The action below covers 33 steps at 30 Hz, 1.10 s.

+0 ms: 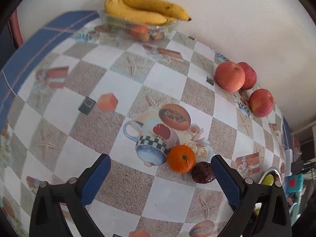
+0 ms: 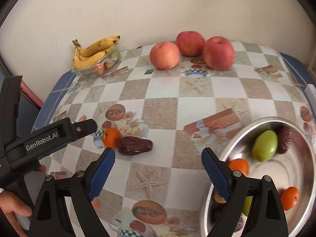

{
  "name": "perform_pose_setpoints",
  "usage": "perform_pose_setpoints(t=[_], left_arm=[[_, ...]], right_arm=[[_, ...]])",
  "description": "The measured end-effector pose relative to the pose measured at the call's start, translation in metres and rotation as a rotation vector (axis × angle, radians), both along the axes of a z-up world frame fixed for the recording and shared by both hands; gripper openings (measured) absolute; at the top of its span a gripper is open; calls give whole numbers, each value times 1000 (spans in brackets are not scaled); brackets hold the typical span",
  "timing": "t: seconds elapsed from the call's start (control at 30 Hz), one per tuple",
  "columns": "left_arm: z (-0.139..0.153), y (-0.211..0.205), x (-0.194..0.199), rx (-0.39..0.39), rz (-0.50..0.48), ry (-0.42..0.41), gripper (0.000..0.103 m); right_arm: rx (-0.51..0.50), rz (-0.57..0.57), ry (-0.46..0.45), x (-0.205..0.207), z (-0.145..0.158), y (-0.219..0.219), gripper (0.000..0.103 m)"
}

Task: Organize fruits
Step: 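Grasp the last mandarin with the left tool while the right tool grasps the large dried date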

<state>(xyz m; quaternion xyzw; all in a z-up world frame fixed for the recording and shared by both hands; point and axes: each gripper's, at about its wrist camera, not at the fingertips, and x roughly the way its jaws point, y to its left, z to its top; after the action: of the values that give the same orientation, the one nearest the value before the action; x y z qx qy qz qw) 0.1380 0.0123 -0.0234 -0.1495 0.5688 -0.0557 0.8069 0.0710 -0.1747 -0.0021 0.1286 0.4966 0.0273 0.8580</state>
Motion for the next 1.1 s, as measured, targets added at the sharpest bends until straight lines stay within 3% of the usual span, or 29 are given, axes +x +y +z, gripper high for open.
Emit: perform_pose_setpoints(t=[0.27, 0.53, 0.63, 0.67, 0.7, 0.73, 1.1], left_arm=[[-15, -4, 5, -76, -16, 46, 95], [-21, -11, 8, -100, -54, 72, 73], [-22, -15, 9, -122, -75, 76, 58], [-21, -16, 8, -130, -79, 70, 43], [-21, -16, 9, -139, -87, 70, 37], [-20, -18, 8, -142, -93, 67, 37], [-17, -13, 2, -120, -78, 66, 36]], right_arm=[[22, 43, 44, 16, -25, 17, 90], [22, 71, 43, 27, -33, 32, 85], [-11, 81, 40, 28, -34, 37, 67], [-15, 82, 38, 28, -35, 38, 65], [-16, 84, 38, 28, -35, 38, 60], [-14, 84, 35, 27, -35, 38, 55], [-80, 100, 25, 16, -24, 40, 55]])
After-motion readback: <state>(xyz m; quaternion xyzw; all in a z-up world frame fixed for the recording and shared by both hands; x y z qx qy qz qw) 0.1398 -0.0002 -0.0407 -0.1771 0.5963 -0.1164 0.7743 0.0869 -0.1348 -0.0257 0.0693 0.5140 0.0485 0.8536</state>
